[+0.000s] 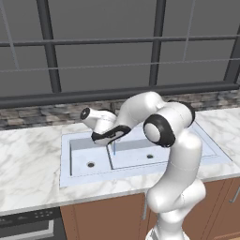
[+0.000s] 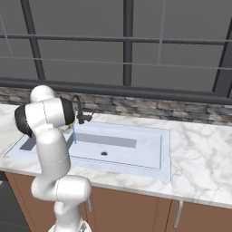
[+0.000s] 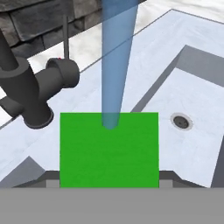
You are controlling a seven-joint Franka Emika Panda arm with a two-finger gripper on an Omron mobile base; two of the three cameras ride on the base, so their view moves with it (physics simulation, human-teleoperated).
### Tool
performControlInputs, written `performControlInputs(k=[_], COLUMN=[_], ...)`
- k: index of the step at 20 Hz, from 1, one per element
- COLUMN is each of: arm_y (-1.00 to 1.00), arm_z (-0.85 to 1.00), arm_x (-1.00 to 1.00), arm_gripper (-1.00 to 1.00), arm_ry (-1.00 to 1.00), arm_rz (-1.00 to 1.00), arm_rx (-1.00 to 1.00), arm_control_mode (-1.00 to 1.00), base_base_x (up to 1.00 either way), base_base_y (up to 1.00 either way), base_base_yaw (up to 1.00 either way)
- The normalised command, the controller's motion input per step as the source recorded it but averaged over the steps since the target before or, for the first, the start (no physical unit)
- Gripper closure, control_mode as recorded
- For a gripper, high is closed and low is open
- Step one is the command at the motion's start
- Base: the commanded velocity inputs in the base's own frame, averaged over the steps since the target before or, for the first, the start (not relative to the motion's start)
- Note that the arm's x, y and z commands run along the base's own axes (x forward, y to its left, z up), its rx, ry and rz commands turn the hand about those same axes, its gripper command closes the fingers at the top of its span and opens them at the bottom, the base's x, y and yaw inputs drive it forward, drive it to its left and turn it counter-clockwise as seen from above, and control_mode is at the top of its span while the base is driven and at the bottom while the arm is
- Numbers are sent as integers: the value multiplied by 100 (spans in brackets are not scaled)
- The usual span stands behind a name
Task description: Soak the sponge with water for a few seconds and then drop it inside the sink.
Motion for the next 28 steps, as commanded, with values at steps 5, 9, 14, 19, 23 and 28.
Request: performControlInputs(k=[5, 9, 14, 19, 23, 28], arm_y=[29, 30, 5, 0, -11, -24], arm_z=[9, 13, 19, 25, 30, 38], arm_x=[-31, -29, -37, -45, -42, -29], arm_gripper=[100, 100, 100, 100, 100, 100], arm_ry=[0, 0, 0, 0, 0, 3], arm_rz=[0, 0, 0, 0, 0, 2], arm_rx=[0, 0, 0, 0, 0, 0], arm_control_mode=[-100, -100, -100, -100, -100, -100], base_base_x=[0, 0, 0, 0, 0, 0], base_base_y=[0, 0, 0, 0, 0, 0], base_base_yaw=[0, 0, 0, 0, 0, 0])
